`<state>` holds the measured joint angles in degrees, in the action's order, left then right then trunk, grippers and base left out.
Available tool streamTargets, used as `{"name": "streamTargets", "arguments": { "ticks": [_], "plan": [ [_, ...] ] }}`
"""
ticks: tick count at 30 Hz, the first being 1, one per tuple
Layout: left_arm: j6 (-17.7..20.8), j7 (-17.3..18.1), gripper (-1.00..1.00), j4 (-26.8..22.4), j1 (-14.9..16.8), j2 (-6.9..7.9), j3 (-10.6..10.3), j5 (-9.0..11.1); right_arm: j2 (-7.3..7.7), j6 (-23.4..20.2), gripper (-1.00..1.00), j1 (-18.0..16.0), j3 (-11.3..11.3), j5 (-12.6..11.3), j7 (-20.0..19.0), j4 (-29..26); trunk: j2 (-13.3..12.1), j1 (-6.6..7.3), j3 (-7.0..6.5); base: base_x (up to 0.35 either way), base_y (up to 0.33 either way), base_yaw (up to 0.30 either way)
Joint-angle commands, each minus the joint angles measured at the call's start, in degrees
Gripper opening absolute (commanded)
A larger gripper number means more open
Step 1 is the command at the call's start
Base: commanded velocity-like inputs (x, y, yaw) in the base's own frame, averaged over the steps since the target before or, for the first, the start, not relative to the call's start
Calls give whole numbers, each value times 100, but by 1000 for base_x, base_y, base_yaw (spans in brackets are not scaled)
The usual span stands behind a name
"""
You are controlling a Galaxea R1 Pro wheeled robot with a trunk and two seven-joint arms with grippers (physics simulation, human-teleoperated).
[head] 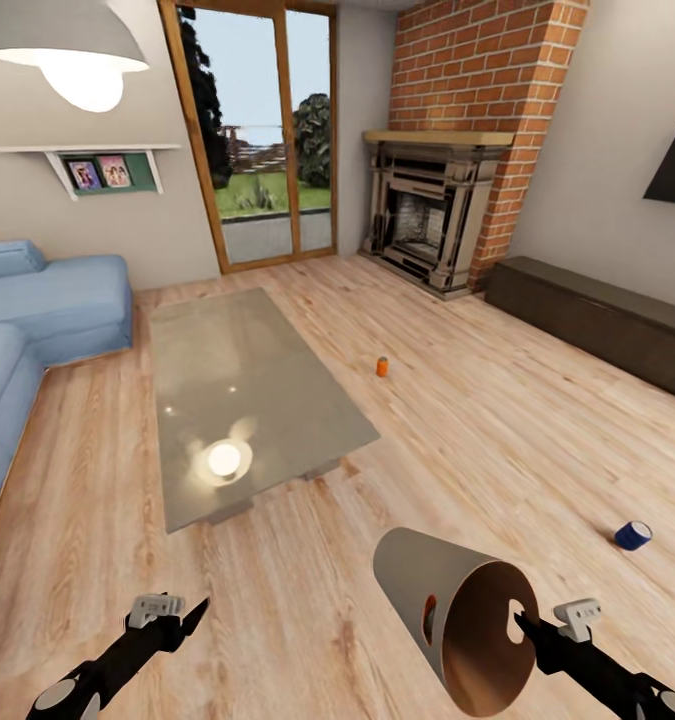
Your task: Put the three can of soda from the living room inside the tash can in the kitchen.
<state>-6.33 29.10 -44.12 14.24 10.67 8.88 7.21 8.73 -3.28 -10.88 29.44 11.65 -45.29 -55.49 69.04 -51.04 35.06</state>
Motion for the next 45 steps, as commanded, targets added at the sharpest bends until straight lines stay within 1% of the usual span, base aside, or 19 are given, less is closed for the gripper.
{"name": "streamTargets", "arguments": {
  "ticks": [1, 7, 25, 31, 45],
  "plan": [
    [0, 0, 100, 0, 0, 1, 0, 0, -5, -17, -100, -2, 0, -53, -42, -5, 0, 0, -5, 0, -281, 0],
    [0, -1, 100, 0, 0, 2, 0, 0, -9, -39, -100, -2, -7, -55, -6, -5, 0, 0, -44, 0, -283, -99],
    [0, -1, 100, 0, 0, -1, -3, 0, -7, -39, -100, -2, 1, -57, -33, -5, 0, 0, -179, 0, -284, -180],
    [0, -1, 100, 0, 0, 2, -7, 0, 5, -40, -100, -2, 88, -57, -36, -5, 0, 0, -224, 60, -284, -185],
    [0, -1, 100, 0, 0, 0, -7, -4, 6, -41, -100, -2, 112, -57, -34, -5, 0, 0, -329, 75, -284, -185]
  ]
}}
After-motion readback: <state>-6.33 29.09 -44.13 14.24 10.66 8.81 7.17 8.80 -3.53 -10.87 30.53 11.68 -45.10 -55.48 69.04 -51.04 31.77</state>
